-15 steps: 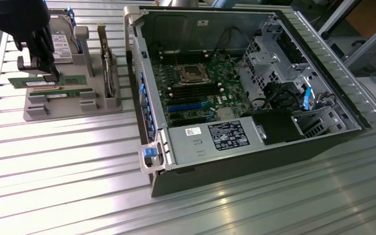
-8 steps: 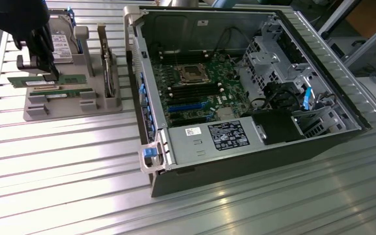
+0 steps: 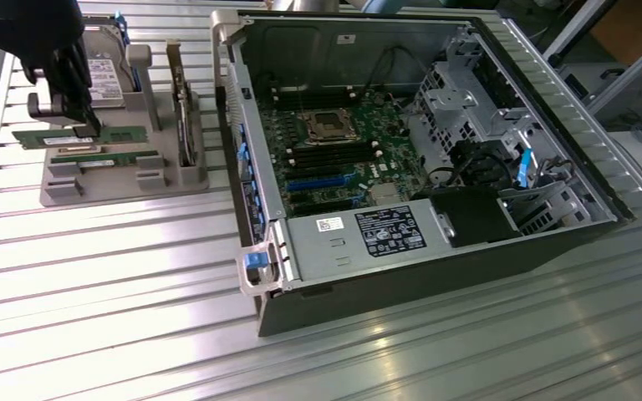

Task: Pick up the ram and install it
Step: 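Pick up the ram and move it above insertion slot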

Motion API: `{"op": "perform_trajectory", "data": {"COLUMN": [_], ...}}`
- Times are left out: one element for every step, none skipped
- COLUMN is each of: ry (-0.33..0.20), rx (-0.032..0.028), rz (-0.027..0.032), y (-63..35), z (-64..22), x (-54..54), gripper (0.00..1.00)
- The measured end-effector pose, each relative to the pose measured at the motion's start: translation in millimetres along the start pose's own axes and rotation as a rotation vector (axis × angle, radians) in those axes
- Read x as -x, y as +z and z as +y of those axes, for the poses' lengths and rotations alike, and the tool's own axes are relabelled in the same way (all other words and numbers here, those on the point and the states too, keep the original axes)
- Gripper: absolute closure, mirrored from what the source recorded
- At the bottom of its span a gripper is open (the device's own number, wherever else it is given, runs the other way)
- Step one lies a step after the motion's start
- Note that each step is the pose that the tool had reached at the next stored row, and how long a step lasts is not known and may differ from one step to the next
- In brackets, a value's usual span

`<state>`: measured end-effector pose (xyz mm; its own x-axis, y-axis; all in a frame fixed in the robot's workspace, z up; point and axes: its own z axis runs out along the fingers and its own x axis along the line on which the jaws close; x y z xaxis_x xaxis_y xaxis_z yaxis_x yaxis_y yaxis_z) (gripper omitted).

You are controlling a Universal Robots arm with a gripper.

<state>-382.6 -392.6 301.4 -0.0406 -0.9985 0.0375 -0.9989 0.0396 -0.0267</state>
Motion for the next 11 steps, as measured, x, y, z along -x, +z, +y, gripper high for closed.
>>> {"op": "perform_trajectory", "data": {"ry": [0.0,0.0,0.0,0.0,0.0,0.0,0.0,0.0,0.0,0.0,0.0], "rx": [0.0004,0.0001,0.0,0.0,0.0002,-0.0001,0.0,-0.0001,-0.0001,0.0,0.0], "rz": [0.0002,0.0001,0.0,0.0,0.0001,-0.0001,-0.0001,0.0,0.0,0.0,-0.0001], "y": [-0.5,-0.8,-1.0,-1.3,-2.8,-3.5,-4.3,-5.0,-5.6,-6.2,-6.7], "z": [0.0,0.0,0.0,0.0,-0.1,-0.1,-0.1,-0.1,-0.2,-0.2,-0.2], "x": [0.0,0.0,0.0,-0.1,-0.1,-0.1,-0.2,-0.2,-0.2,-0.2,-0.2], "gripper": [0.88,0.88,0.88,0.88,0.88,0.88,0.88,0.88,0.88,0.88,0.88]}}
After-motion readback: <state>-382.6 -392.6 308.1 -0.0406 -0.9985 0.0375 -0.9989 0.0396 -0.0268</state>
